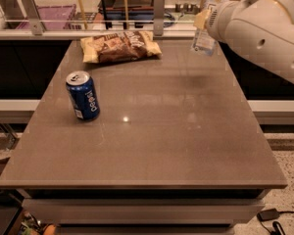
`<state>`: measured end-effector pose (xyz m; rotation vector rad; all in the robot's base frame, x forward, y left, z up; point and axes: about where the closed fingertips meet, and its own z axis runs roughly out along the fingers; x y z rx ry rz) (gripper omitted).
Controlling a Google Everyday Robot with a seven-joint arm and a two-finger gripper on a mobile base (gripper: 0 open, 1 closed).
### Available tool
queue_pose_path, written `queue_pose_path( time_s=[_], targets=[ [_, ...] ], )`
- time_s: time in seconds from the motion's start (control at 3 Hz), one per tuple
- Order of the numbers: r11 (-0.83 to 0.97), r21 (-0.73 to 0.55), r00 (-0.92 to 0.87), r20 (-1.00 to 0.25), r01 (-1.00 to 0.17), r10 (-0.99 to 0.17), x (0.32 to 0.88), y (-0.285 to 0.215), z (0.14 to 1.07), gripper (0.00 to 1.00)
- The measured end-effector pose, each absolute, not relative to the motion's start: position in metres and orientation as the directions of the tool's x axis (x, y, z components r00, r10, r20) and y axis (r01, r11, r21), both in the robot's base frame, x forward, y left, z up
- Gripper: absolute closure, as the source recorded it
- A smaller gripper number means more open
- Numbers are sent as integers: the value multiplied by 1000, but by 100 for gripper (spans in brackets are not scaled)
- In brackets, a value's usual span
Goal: Pick blue plastic bottle
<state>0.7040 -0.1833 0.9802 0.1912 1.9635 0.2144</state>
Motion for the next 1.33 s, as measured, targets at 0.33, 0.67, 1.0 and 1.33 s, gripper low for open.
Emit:
queue_pose_path(
  time_s=[0.33,0.67,1.0,1.33],
  targets=[
    [975,213,-375,-900,70,223,709,-173,977,100],
    [982,164,-372,-909,97,189,710,-153,962,100],
    [995,-9,-382,-924,95,28,707,-133,937,100],
    [969,-217,-384,-910,119,-157,705,-123,914,100]
  ],
)
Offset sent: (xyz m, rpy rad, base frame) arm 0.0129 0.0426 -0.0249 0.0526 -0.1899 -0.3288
